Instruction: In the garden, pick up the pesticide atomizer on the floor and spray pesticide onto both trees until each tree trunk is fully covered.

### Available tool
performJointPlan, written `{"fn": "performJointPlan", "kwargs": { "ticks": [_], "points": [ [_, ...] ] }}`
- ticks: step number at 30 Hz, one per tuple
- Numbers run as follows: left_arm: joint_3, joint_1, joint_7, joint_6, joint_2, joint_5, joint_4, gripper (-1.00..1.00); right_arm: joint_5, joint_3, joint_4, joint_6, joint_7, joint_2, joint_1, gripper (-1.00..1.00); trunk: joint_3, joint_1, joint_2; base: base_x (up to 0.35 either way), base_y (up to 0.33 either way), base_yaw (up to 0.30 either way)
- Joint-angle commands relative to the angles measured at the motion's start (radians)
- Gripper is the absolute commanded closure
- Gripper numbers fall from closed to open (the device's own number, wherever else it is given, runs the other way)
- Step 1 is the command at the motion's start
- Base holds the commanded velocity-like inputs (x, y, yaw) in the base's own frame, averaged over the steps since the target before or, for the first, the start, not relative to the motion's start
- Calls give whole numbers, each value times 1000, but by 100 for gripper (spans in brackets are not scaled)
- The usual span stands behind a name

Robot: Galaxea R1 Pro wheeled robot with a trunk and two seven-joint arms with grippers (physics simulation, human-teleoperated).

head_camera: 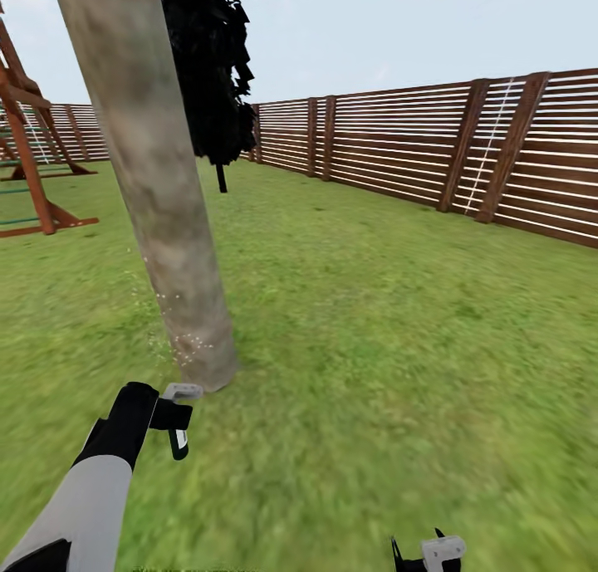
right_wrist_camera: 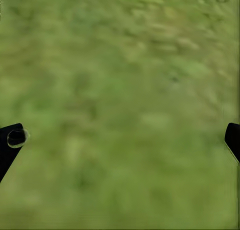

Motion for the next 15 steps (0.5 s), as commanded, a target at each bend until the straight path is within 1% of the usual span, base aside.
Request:
{"fn": "performJointPlan", "kwargs": {
  "ticks": [1, 9, 12, 14, 15],
  "points": [
    [0, 0, 0, 0, 0, 0, 0, 100, 0, 0, 0, 0, 0, 0, 0, -100, 0, 0, 0, 0, -272, 260],
    [0, 0, 0, 0, 2, 0, 0, 100, 0, 0, 0, 0, 1, 0, 0, -100, 0, 0, 0, 0, -272, 275],
    [0, 0, 0, 0, 2, 0, 1, 100, 0, 0, 0, 0, 1, 0, 0, -100, 0, 0, 0, 52, -270, 277],
    [2, 0, -1, 0, 2, 0, 2, 100, 0, 0, 0, 0, 0, 0, 0, -100, 0, 0, 0, 52, -136, 185],
    [13, 0, -1, -4, 2, 1, 2, 100, 0, 0, 0, 0, 0, 0, 0, -100, 0, 0, 0, 14, -38, 55]
  ]
}}
